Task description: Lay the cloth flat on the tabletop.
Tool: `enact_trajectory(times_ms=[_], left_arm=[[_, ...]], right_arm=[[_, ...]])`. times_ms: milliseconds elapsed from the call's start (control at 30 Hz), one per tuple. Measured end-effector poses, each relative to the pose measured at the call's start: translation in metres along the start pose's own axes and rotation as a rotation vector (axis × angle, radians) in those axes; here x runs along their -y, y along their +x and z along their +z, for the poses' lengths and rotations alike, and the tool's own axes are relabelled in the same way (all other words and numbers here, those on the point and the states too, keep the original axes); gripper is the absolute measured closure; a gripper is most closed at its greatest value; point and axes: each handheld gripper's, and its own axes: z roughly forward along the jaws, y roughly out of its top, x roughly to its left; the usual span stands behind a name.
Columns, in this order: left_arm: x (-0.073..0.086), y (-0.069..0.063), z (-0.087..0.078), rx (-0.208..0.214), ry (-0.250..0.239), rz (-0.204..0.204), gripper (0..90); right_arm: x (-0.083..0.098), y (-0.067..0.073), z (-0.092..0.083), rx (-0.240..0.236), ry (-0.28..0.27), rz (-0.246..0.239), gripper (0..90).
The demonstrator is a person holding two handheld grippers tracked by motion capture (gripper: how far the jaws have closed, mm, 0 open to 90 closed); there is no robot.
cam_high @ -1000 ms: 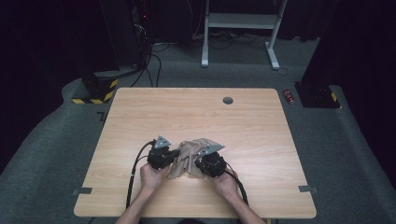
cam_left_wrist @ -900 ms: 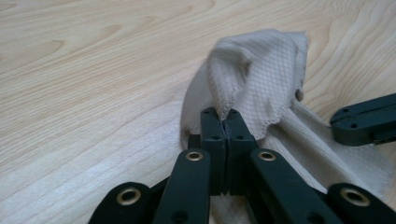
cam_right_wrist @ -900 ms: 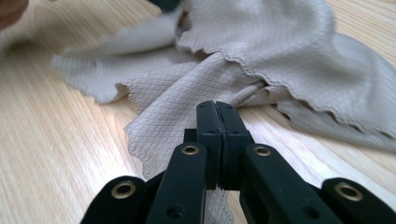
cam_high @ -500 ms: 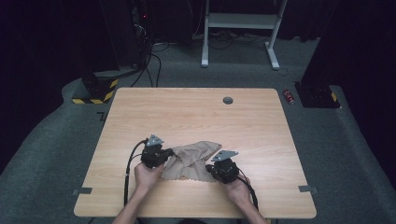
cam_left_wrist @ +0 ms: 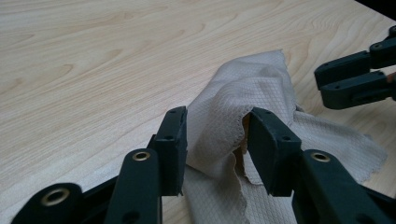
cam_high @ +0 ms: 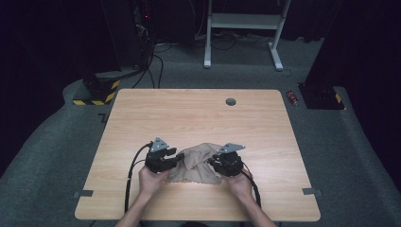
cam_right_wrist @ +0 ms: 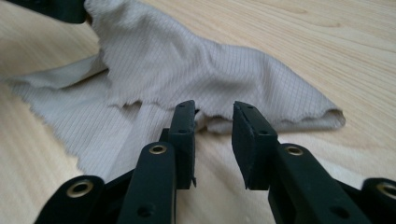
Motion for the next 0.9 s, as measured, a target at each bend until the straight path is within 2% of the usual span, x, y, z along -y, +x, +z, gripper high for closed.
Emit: enact_trajectory(times_ms=[100, 133, 167, 267, 367, 533, 600, 700, 900], left_arm=[[0.0, 0.0, -0.004, -0.016, -0.005, 0.012, 55.9], [0.0, 0.0, -0.004, -0.038, 0.002, 0.035, 55.4], [0.0, 0.001, -0.003, -0.051, 0.011, 0.036, 55.0], [0.002, 0.004, -0.005, -0.045, 0.015, 0.013, 53.8], [0.002, -0.003, -0.006, -0.014, 0.007, 0.039, 53.4], [-0.001, -0.017, -0.008, 0.027, -0.007, 0.072, 53.2], [-0.002, -0.021, -0.007, 0.042, -0.008, 0.074, 53.3], [-0.001, -0.026, -0.002, 0.065, 0.01, 0.091, 53.3], [0.003, -0.033, 0.016, 0.08, 0.066, 0.124, 52.9]], right_arm=[[-0.005, 0.0, 0.006, 0.007, 0.009, 0.007, 67.2], [-0.006, -0.001, 0.009, 0.01, 0.008, 0.0, 66.8], [-0.007, -0.001, 0.011, 0.012, 0.013, 0.004, 66.7], [-0.011, -0.002, 0.016, 0.012, 0.025, 0.009, 66.8], [-0.013, -0.002, 0.019, 0.009, 0.029, 0.006, 70.5], [-0.017, 0.0, 0.023, 0.002, 0.04, -0.015, 83.0], [-0.018, 0.001, 0.024, 0.0, 0.043, -0.016, 87.5], [-0.019, -0.001, 0.025, -0.009, 0.038, -0.005, 89.6], [-0.019, -0.003, 0.026, -0.017, 0.03, 0.008, 89.7]])
